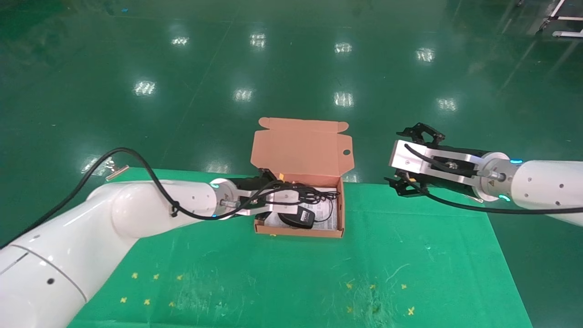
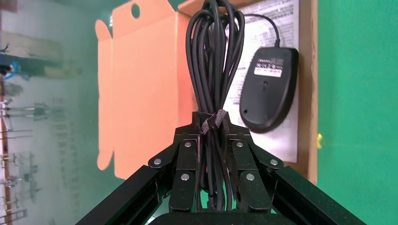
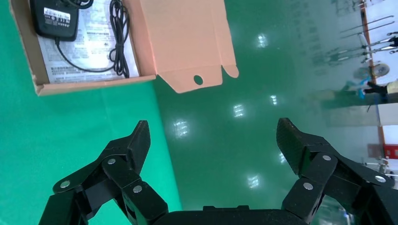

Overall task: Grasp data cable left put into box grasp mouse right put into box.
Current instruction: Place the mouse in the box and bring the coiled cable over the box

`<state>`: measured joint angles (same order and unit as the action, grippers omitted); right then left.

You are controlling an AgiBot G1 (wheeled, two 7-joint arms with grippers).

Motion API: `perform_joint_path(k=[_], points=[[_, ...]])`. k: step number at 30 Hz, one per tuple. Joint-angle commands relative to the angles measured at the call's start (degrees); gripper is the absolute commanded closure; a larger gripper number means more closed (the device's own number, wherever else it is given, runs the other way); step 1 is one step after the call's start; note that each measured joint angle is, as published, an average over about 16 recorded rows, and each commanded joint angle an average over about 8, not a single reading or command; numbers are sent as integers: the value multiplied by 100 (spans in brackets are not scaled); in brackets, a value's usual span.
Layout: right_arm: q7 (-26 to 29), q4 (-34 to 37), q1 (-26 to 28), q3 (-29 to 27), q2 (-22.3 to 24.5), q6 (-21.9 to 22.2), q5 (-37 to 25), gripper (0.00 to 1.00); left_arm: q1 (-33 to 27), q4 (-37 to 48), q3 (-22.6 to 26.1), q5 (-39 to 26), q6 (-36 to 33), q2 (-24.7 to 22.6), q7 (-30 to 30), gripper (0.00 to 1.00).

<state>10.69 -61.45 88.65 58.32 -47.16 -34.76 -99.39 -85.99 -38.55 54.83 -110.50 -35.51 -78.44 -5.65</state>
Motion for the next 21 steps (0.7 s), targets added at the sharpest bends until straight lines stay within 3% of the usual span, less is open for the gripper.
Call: perform_joint_path(k=[1, 9, 17, 21], points=[[246, -211, -7, 32, 101, 5, -171, 0, -21, 35, 179, 173, 108, -11, -14, 100], [914, -707, 13, 56, 311, -50, -657, 0, -133, -10, 827, 755, 398, -15, 84, 98], [1230, -978, 23, 58, 401, -71, -933, 0, -245, -5, 1224, 1122, 504, -19, 162, 2], [1255, -1022, 23, 60, 418, -72, -981, 0, -270, 4, 1286, 1183, 523, -20, 168, 0]])
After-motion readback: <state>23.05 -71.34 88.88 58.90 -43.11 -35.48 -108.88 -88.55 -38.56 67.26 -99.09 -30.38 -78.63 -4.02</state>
